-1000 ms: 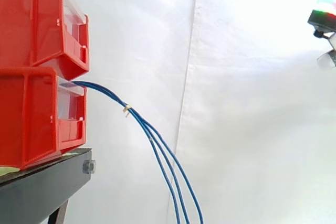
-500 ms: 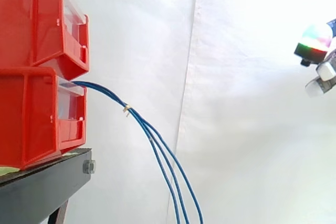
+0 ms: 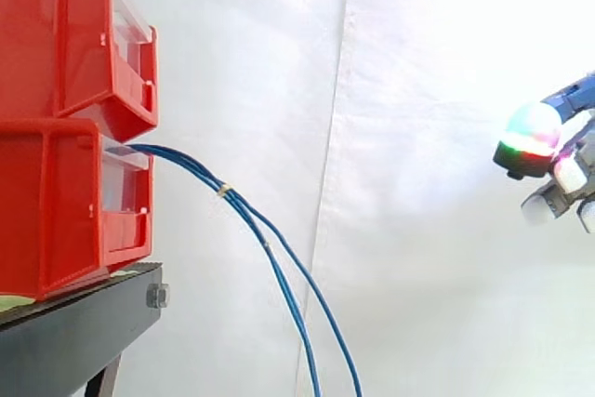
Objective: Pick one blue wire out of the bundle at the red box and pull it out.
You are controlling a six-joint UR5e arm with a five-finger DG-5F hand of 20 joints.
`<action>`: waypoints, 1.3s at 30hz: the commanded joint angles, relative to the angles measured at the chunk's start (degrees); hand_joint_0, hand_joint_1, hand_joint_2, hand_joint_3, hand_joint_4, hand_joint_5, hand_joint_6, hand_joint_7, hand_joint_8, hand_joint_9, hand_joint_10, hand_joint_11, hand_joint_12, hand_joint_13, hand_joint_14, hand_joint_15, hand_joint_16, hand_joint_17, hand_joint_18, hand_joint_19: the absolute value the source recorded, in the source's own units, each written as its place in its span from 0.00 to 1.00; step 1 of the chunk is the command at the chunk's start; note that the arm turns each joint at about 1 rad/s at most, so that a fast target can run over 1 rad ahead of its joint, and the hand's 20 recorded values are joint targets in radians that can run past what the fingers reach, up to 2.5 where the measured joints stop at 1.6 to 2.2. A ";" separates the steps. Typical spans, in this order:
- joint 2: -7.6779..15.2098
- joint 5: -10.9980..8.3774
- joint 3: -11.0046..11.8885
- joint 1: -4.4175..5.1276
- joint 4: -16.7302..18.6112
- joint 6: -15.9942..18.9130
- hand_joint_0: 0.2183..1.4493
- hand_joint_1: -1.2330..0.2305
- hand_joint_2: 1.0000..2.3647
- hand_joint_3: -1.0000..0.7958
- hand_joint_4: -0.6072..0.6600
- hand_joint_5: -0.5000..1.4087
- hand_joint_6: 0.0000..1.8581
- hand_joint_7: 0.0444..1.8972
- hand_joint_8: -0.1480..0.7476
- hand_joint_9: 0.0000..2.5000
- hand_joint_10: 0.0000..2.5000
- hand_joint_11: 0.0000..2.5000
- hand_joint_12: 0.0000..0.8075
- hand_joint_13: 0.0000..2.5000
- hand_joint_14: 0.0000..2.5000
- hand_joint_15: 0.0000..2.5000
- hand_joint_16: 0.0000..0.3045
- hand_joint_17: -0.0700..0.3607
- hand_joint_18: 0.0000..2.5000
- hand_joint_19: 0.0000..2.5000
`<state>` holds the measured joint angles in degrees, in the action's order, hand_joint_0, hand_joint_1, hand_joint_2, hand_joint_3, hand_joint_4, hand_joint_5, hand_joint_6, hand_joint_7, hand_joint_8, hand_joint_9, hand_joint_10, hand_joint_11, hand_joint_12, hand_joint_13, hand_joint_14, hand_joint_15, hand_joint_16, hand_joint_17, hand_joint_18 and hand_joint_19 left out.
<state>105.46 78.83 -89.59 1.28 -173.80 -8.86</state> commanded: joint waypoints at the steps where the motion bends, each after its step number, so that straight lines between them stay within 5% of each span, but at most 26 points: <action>1: 0.44 -0.69 0.03 0.04 0.57 -0.37 0.26 0.47 0.01 0.32 0.79 0.17 0.27 0.49 0.59 0.26 0.00 0.15 0.57 0.19 0.00 0.07 0.21 0.50 0.22 0.13; 5: 0.44 -1.22 -0.06 0.30 0.66 -1.16 0.26 0.47 0.01 0.32 0.79 0.17 0.27 0.49 0.60 0.27 0.00 0.14 0.57 0.19 0.00 0.08 0.21 0.50 0.22 0.14; 11: 3.61 -3.77 0.03 0.48 2.24 -3.18 0.26 0.47 0.01 0.32 0.80 0.18 0.27 0.49 0.60 0.27 0.00 0.15 0.56 0.19 0.00 0.08 0.21 0.50 0.22 0.14; 21: 7.21 -4.21 0.03 0.65 10.41 -3.44 0.26 0.46 0.00 0.32 0.80 0.18 0.27 0.50 0.60 0.28 0.00 0.15 0.57 0.19 0.00 0.08 0.22 0.50 0.22 0.14; 29: 9.50 -7.28 0.03 1.27 16.13 -4.94 0.26 0.46 0.00 0.32 0.80 0.19 0.27 0.50 0.59 0.28 0.00 0.16 0.57 0.19 0.00 0.08 0.22 0.51 0.22 0.14; 33: 13.19 -7.64 1.96 1.62 18.24 -5.29 0.26 0.46 0.00 0.32 0.80 0.19 0.27 0.50 0.59 0.29 0.00 0.15 0.57 0.20 0.00 0.08 0.22 0.51 0.22 0.14; 35: 16.09 -7.20 5.65 1.62 17.44 -4.59 0.26 0.46 0.00 0.32 0.81 0.19 0.27 0.50 0.59 0.29 0.01 0.15 0.57 0.20 0.00 0.08 0.22 0.51 0.22 0.14; 39: 17.76 -6.23 8.11 1.62 15.69 -4.76 0.26 0.47 0.00 0.32 0.80 0.19 0.27 0.50 0.60 0.29 0.00 0.15 0.57 0.20 0.00 0.08 0.22 0.51 0.22 0.15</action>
<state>121.57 71.99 -83.75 2.88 -157.05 -13.60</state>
